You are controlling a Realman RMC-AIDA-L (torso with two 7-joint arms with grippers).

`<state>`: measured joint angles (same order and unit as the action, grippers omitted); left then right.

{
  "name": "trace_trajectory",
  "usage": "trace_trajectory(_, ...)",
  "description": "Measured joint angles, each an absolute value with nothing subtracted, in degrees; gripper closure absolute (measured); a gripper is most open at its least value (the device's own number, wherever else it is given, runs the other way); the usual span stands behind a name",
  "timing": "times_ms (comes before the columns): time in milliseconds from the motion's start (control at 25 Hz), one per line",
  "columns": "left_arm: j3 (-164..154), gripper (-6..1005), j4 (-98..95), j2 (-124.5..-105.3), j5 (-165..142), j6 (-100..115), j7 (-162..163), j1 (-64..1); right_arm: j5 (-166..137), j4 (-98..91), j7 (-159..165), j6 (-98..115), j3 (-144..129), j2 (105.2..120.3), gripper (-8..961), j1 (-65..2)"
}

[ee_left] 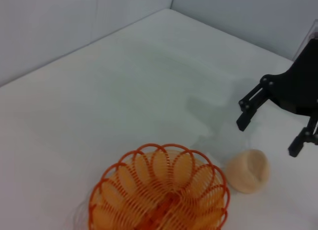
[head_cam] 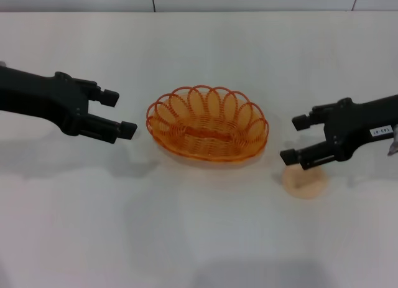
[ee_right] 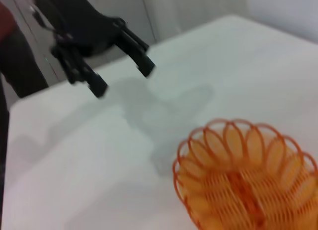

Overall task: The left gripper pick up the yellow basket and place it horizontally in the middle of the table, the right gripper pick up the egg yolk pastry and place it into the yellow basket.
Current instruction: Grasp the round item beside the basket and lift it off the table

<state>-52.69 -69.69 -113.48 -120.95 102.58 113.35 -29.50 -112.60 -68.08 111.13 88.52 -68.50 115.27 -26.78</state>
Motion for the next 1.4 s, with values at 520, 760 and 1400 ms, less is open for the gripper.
trace_trajectory(520, -52.8, 142, -66.3, -115.36, -121.0, 101.7, 109.3, -28.3, -117.3, -67.5, 112.7, 86.4, -71.2, 115.38, 97, -26.4)
trace_trajectory(760, -52.8, 142, -61.5, -115.49, -121.0, 100.0, 105.6, -29.4, -117.3, -66.5, 111.9, 85.3, -72.3, 115.40, 118, -26.5)
trace_trajectory(1400, -52.8, 144, -60.5, -115.49, -121.0, 99.8, 104.5, -29.9, -117.5, -63.8, 111.1, 82.2, -73.6, 115.31, 277, -26.4)
